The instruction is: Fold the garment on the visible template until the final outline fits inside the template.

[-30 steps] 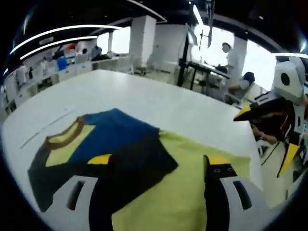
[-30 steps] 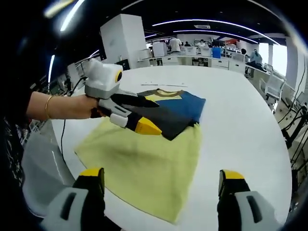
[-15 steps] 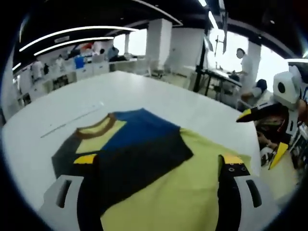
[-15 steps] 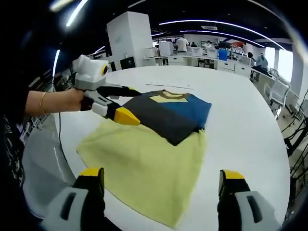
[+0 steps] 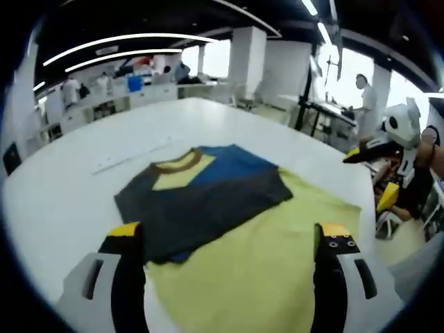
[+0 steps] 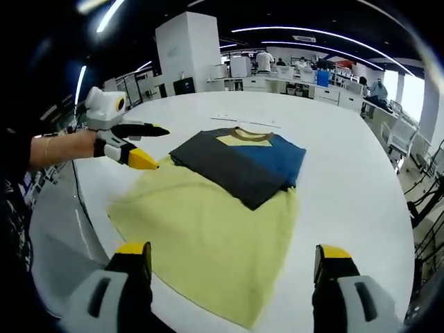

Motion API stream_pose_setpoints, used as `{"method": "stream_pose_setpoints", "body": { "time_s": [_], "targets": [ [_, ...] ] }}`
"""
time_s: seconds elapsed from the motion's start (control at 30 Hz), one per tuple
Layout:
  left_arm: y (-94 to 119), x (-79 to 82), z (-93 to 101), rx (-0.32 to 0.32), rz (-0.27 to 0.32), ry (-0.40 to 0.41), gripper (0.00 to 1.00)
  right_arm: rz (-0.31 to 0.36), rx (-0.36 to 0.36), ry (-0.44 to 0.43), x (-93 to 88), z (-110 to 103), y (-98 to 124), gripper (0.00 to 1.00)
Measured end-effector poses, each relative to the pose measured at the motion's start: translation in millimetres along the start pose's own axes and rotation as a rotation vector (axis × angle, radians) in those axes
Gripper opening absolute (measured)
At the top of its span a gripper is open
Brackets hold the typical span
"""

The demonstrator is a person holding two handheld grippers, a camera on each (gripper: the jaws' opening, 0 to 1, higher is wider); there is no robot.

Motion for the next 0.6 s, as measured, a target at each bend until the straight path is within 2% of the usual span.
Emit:
{"method": "stream_pose_setpoints", "body": {
  "time_s": [0.3,0.6],
  "targets": [
    [37,-19.6,-2.4,0.017,-0.038,-0.031,0.9,-0.02,-0.005,-0.005,-12.0,-1,3,0.91],
    [72,-56.0,-10.6,0.073,-0.09,-0.005,0.8,-0.046,-0.031,-0.024,-30.5,2,6,0.86]
  ]
}}
Point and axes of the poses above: the point that each gripper's makers call its tool centre point, and the gripper's own axes: y roughly backward along the fingers, z roughly to its right, x roughly out of its top, the point moved 9 cm from there along y, roughly backward along the fingers, and after that the axes turned 11 degrees about z, right-handed, at the moved point
